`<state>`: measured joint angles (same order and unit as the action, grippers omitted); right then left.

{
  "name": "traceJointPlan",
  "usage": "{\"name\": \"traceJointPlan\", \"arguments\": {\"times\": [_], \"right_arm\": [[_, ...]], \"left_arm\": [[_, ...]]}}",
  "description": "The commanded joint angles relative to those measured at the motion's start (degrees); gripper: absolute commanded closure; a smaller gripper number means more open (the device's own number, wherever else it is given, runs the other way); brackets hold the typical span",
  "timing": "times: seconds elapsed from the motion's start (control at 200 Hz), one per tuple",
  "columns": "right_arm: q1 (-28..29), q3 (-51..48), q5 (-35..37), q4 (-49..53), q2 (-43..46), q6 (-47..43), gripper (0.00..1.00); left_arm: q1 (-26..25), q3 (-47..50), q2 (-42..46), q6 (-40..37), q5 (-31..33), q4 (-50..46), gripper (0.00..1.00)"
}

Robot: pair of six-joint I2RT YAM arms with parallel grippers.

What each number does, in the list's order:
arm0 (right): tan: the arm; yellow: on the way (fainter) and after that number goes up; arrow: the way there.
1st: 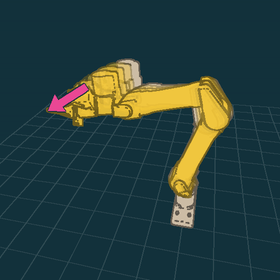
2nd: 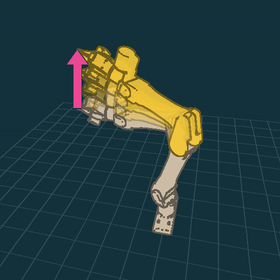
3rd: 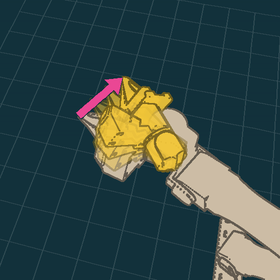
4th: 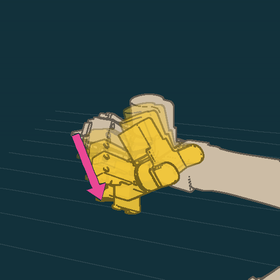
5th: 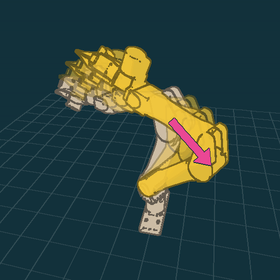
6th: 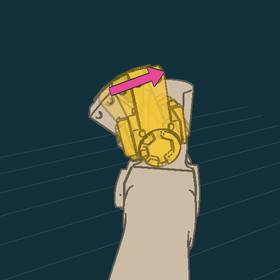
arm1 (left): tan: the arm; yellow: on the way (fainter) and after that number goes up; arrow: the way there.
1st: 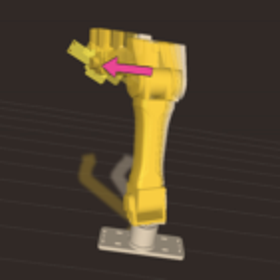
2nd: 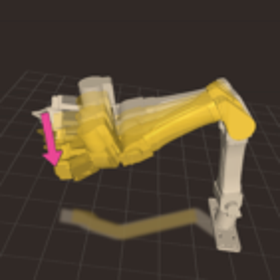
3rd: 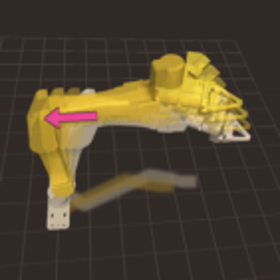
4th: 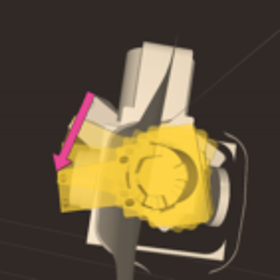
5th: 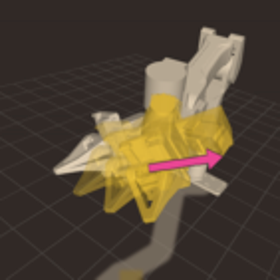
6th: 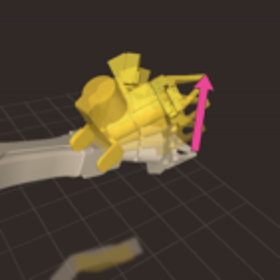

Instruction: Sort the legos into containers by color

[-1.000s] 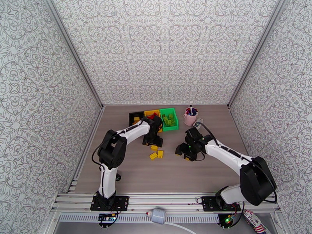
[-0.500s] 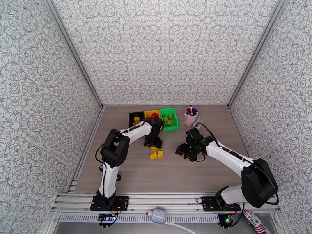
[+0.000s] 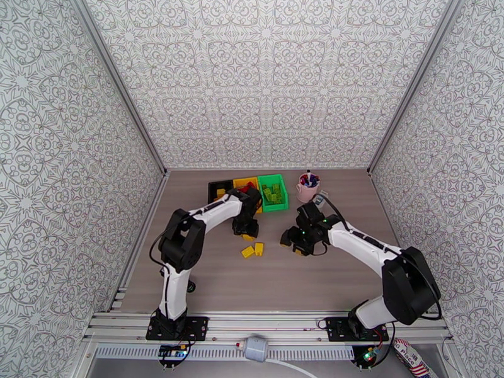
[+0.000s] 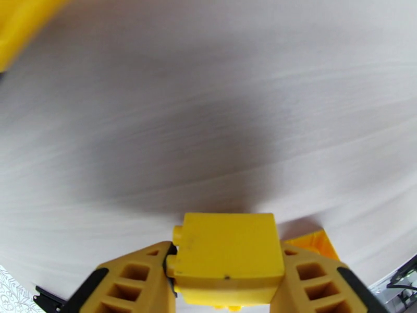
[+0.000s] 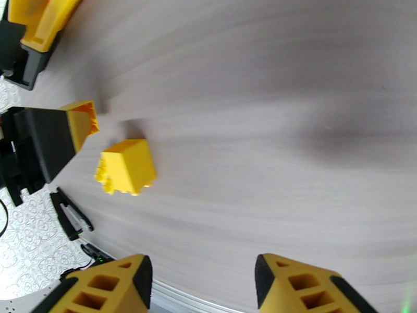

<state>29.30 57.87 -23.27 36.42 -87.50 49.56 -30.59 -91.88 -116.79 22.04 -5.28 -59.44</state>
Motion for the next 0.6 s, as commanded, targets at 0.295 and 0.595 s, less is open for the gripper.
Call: {"name": "traceJointPlan", "arguments": {"times": [0.295, 0.595], "right_arm": [[3.0, 10.2, -6.8, -5.0, -6.2, 1.1, 0.45], [3.0, 10.2, -5.6, -3.4, -4.5, 1.3, 0.45]], "left_arm": [[15.6, -0.6, 11.4, 6.2, -7.0, 2.6, 0.60], [22.9, -20.2, -0.3, 3.0, -5.8, -3.0, 0.57]]}}
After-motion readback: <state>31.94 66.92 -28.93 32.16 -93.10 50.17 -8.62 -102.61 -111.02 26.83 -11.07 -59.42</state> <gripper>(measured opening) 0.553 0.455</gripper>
